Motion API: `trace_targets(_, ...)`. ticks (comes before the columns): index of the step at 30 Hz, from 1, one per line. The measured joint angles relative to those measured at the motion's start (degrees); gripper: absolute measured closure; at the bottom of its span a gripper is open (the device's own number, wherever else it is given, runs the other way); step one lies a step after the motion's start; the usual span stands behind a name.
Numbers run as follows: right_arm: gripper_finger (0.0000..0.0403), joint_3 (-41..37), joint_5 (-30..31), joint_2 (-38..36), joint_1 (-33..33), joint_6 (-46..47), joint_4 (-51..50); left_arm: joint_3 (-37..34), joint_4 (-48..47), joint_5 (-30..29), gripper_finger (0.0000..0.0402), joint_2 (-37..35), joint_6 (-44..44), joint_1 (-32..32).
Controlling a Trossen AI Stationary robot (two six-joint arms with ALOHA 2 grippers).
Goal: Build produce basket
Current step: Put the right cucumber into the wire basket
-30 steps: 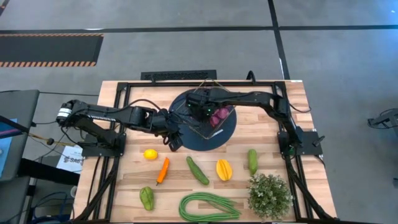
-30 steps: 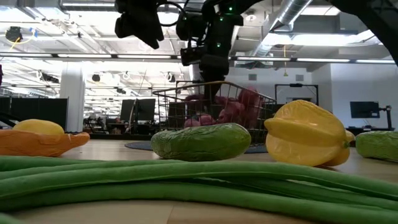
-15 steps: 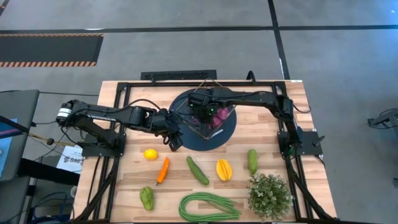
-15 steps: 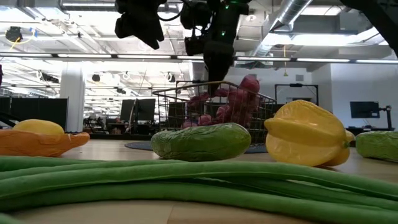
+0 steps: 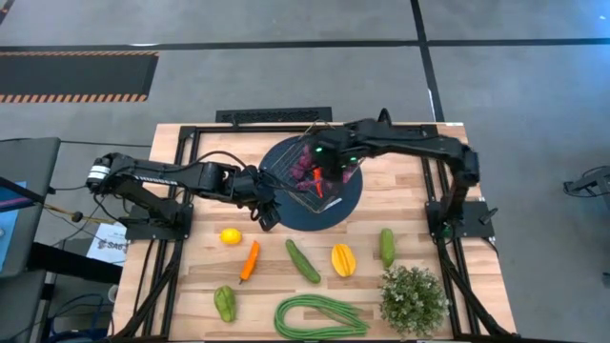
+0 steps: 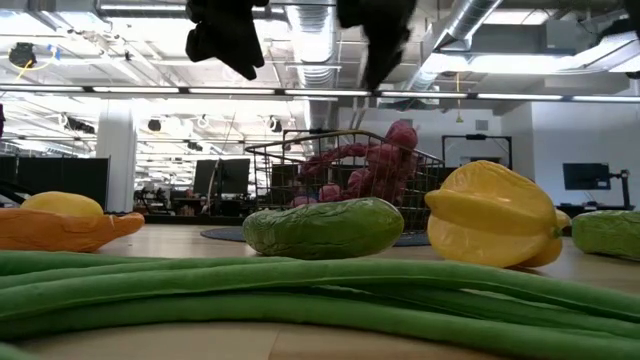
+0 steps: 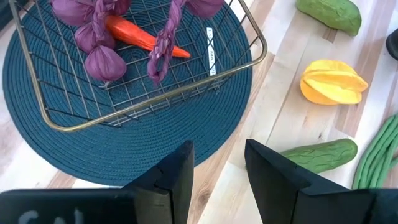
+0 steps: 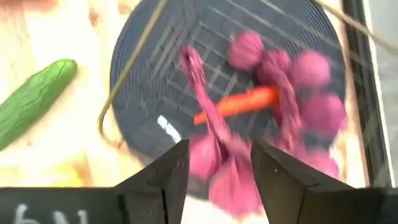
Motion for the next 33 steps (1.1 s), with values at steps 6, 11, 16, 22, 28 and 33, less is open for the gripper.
trace_targets(6, 0.0222, 0.0, 0.2, -7.3, 2.1, 11.3, -13.9, 0.0, 0.0, 0.0, 0.0272, 0.0, 0.7, 0.0)
trace_targets(11, 0.022, -2.1, 1.4, -15.3, 5.5, 22.5, -16.9, 0.0, 0.0, -0.1, 0.0272, 0.0, 1.3, 0.0)
trace_targets(16, 0.0222, -6.8, 1.5, -23.8, 10.8, 35.6, -16.8, 0.0, 0.2, -0.3, 0.0272, 0.0, 2.0, 0.0)
trace_targets(22, 0.0224, -18.1, 2.2, -32.3, 18.6, 51.1, -16.9, 0.0, 0.1, -1.6, 0.0272, 0.0, 1.8, 0.0)
trace_targets(28, 0.0218, -27.9, 2.4, -34.0, 23.8, 55.8, -16.7, 0.0, 0.1, -2.1, 0.0272, 0.0, 0.0, 0.3)
trace_targets(33, 0.0215, -31.2, 0.4, -32.4, 24.2, 57.2, -16.5, 0.0, 0.1, -2.1, 0.0272, 0.0, 0.8, 0.3)
